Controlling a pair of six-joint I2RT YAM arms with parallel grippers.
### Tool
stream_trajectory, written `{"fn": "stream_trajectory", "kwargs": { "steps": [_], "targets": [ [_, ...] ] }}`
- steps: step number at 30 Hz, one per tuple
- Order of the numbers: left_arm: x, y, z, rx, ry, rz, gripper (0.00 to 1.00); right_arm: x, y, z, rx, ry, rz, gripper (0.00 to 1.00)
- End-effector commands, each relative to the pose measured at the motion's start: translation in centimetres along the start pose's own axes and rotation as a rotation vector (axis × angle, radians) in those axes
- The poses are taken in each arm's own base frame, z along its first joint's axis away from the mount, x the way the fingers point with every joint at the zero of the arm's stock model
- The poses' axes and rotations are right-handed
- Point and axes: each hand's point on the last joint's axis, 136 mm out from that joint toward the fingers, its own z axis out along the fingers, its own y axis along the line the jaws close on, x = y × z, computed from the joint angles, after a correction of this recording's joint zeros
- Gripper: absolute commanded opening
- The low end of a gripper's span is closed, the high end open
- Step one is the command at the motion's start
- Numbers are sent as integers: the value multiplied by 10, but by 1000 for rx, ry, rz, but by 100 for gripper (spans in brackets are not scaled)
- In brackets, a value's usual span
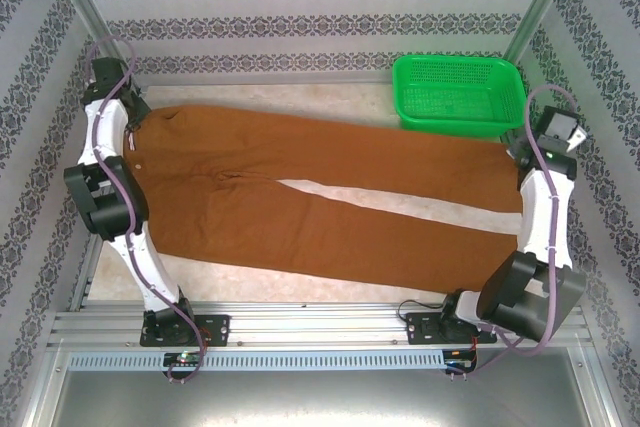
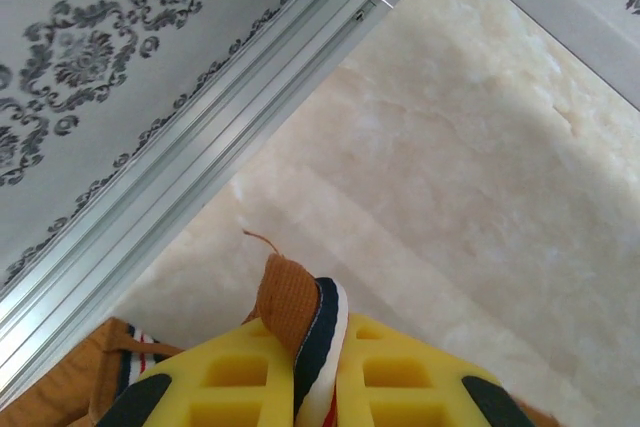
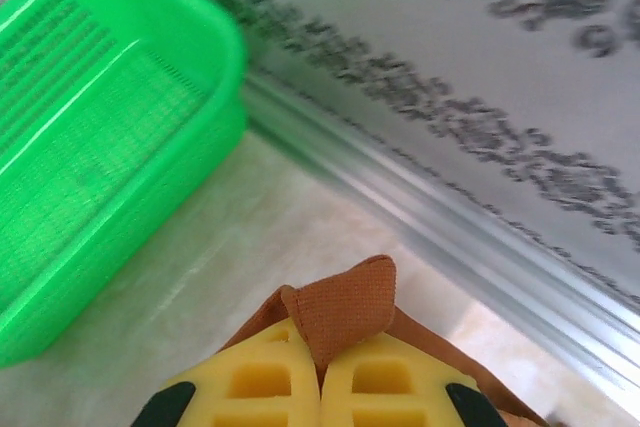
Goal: Roll up the long pants
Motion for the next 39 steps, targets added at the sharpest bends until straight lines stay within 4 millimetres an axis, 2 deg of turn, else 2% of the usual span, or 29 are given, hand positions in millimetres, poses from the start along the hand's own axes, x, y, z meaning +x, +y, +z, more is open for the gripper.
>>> {"fn": "stream_trajectory", "kwargs": {
  "steps": [1,3,8,16,22,27,32,35,39],
  "targets": [
    [-21,29,-19,-25,-85,-88,0,-9,-40,5,125,-94,24,0],
    [-16,38,-19,-26,-85,-119,0,-3,-53,8,153,-132,52,0],
    [-3,65,-26,-63,-105,-195,0,23,-72,12,187,-121,72,0],
    [16,102,-35,-137,-154,-304,0,49,-116,-18,311,-197,157,0],
    [30,129,-45,-219,-208,-377,0,64,-134,-31,360,-211,211,0],
    [40,154,-68,-276,-296,-481,0,89,-139,-33,344,-171,281,0],
    [49,175,-92,-322,-348,-557,0,109,-146,-45,323,-176,355,0],
    [60,190,-98,-341,-336,-630,0,122,-154,-53,324,-191,398,0],
    [85,204,-102,-358,-321,-695,0,135,-170,-61,381,-212,417,0]
  ]
}}
